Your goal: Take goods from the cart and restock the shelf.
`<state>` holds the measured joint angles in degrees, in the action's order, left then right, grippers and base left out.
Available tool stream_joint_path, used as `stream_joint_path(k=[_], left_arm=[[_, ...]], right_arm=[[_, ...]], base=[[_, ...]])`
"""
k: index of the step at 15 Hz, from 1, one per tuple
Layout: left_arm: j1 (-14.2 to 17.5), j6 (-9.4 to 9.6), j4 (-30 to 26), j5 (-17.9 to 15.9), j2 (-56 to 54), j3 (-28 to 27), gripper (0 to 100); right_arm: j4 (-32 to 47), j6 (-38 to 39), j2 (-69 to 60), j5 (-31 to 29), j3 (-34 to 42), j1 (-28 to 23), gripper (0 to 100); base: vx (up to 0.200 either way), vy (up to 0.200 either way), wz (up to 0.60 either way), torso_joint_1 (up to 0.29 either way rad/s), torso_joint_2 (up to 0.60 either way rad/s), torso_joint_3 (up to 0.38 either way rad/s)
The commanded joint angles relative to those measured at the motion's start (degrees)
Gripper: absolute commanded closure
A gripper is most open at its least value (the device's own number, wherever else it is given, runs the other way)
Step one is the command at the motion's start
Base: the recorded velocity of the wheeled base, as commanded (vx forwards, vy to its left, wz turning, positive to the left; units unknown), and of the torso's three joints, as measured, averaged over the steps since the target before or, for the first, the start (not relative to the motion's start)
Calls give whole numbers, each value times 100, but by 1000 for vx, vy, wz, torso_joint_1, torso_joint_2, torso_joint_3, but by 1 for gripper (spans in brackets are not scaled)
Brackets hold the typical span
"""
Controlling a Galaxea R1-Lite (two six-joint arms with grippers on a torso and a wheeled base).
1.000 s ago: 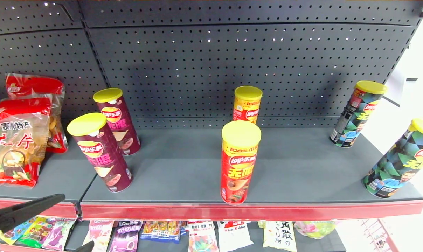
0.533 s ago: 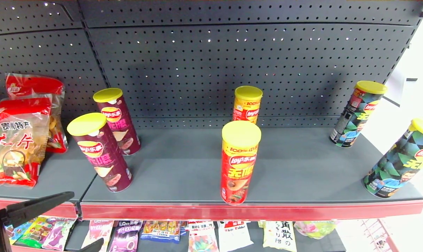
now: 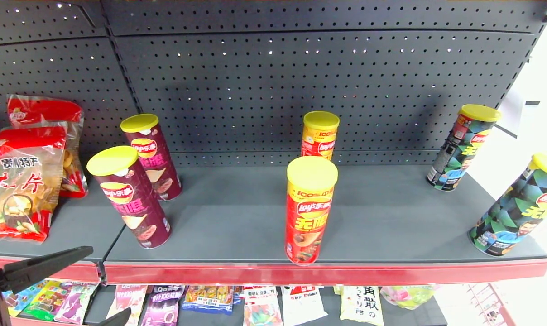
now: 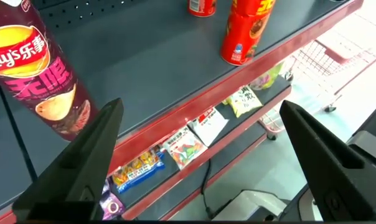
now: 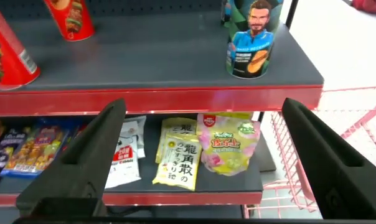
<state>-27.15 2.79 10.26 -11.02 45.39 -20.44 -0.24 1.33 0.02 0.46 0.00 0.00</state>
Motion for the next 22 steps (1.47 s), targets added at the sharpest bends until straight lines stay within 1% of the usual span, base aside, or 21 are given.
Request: stream_joint_path(k=[1,4,8,10,11,12,15,18,21,22], left_arm=[[-10,2,2,-41,5,14,0],[-221,-7,-33,-76,102,58,0],[-256,11,-16,-41,1016,-267,0],[-309,125,-7,-14,1341,-302,0],[-344,301,2,-14,1552,-329,0],[-467,468,2,-5,1913,-504,0],[-476,459,11,-5,2783,-979,0],[-476,450,11,65,3292,-1120,0],[-467,433,11,329,3741,-1225,0],[-467,433,19,381,3899,-1348,0]], right_arm=[[-2,-10,-2,24,0,0,0],[-2,-27,-2,15,0,0,0],[-2,-27,-2,15,0,0,0],[-2,-27,-2,15,0,0,0],[-2,-36,-2,15,0,0,0],[-2,-36,-2,15,0,0,0],[-2,-27,-2,15,0,0,0],[-2,-27,-2,15,0,0,0],[-2,-27,-2,15,0,0,0],[-2,-27,-2,15,0,0,0]], base=[[0,0,0,0,0,0],[0,0,0,0,0,0],[0,0,0,0,0,0],[0,0,0,0,0,0],[0,0,0,0,0,0],[0,0,0,0,0,0],[0,0,0,0,0,0],[0,0,0,0,0,0],[0,0,0,0,0,0],[0,0,0,0,0,0]])
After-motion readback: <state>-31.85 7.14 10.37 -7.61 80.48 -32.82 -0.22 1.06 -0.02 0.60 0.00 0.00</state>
